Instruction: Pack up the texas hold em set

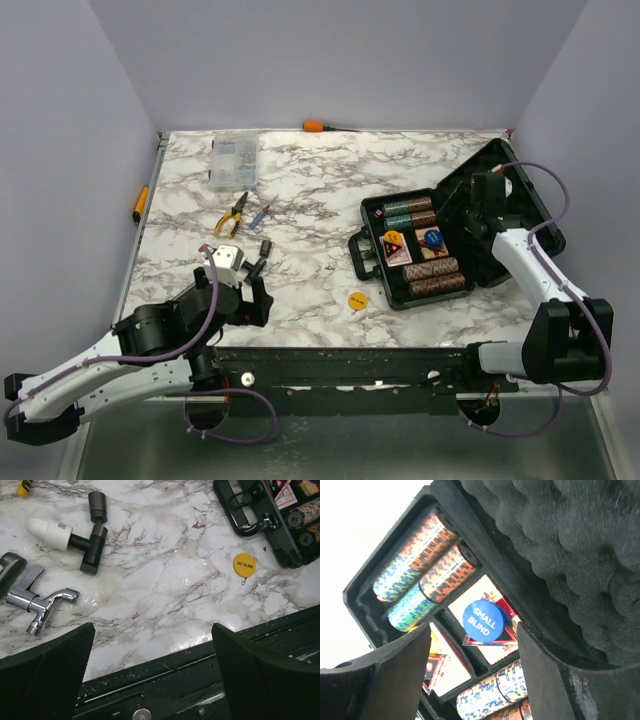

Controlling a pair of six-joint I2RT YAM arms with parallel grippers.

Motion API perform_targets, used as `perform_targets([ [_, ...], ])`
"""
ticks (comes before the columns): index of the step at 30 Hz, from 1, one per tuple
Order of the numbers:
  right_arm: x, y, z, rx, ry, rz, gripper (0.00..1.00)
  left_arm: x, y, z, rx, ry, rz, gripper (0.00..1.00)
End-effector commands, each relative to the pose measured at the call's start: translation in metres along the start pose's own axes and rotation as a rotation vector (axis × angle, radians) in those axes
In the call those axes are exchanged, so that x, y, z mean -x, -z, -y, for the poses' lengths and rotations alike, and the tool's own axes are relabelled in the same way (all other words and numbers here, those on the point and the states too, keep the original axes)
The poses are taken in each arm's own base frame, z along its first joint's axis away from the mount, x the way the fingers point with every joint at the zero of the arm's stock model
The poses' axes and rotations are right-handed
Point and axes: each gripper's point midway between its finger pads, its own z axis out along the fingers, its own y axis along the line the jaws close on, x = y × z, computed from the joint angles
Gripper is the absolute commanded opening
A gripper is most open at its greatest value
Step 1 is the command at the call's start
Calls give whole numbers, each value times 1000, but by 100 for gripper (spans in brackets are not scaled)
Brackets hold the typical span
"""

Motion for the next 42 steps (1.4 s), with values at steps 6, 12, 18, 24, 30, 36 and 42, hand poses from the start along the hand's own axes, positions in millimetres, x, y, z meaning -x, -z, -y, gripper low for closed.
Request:
perform_targets([
  [6, 26, 46, -20, 58, 10, -6, 88, -4, -16, 38, -82, -110, -103, 99],
  [12, 31, 79, -51, 171, -46, -37, 100, -10, -42, 71, -116, -195, -183, 98],
  [18, 40, 120, -65, 228, -7, -39, 100, -26, -74, 100, -130, -222, -297, 98],
  [24, 38, 166, -63, 278, 25, -33, 100, -38, -100, 125, -158, -279, -374, 98],
  [30, 42, 200, -64, 315, 22, -9, 100, -53, -128, 138, -145, -326, -434, 98],
  [36, 54, 228, -74, 356, 18, 12, 100, -58, -155, 153, -127, -357, -463, 98],
  [42, 62, 240, -80, 384, 32, 28, 100, -67, -177, 168, -129, -381, -477, 95],
])
